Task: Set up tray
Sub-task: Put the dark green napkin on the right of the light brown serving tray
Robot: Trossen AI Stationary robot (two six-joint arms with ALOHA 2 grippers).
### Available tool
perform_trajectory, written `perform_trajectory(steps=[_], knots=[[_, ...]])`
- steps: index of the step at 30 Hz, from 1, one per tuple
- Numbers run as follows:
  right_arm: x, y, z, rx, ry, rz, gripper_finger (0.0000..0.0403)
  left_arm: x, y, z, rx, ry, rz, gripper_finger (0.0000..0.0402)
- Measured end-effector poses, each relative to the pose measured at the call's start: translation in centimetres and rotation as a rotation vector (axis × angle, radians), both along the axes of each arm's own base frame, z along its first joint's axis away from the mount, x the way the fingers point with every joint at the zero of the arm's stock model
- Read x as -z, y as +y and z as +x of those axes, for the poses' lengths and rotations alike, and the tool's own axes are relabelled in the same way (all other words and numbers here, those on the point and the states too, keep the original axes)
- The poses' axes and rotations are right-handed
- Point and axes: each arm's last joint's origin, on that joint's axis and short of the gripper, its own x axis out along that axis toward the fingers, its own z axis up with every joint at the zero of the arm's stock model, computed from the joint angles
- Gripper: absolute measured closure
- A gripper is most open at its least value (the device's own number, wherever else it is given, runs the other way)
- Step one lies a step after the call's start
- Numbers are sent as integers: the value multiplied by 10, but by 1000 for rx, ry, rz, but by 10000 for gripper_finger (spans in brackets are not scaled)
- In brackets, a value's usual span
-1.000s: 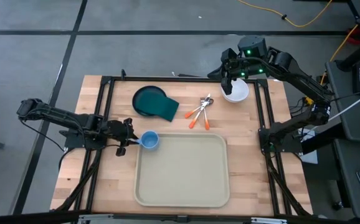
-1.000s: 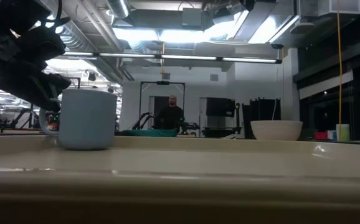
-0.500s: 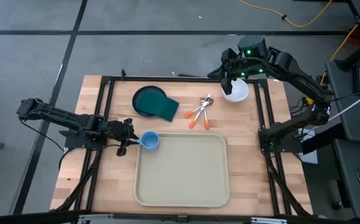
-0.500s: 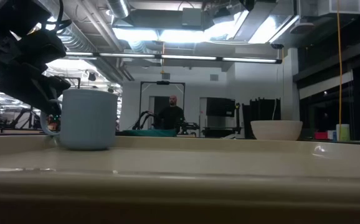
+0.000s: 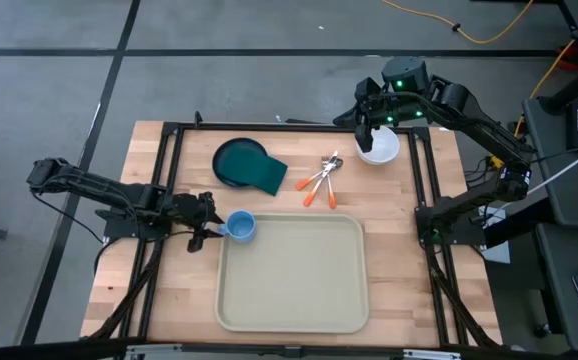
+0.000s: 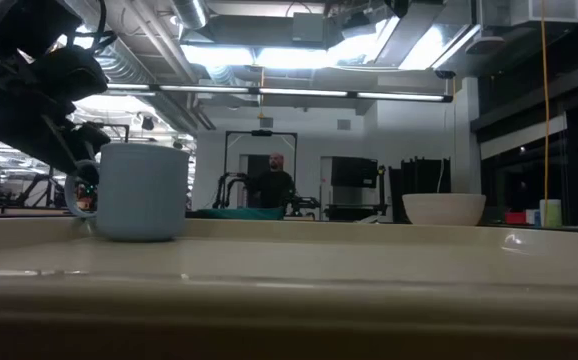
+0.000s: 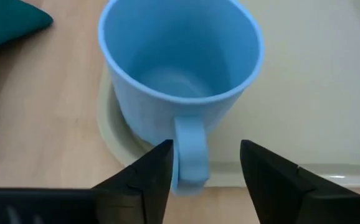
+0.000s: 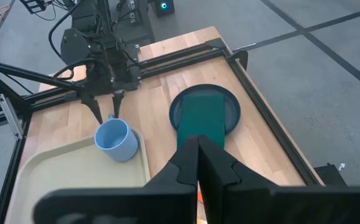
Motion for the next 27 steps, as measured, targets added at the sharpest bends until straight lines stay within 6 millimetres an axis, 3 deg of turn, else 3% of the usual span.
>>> perform_trajectory(steps=[10,18,22,27], knots=[[0,0,0,-12,3,-20,398,-32,5,2,-132,7,110,219],[0,1,0,-33,-3,-10,398,-53,5,5,-268,-44,-37,219],[1,0,1,-41,-3,-4,398,-79,7,8,-329,-135,5,219],[9,-1,6,-70,5,-4,398,-130,13,8,-468,-302,181,219]])
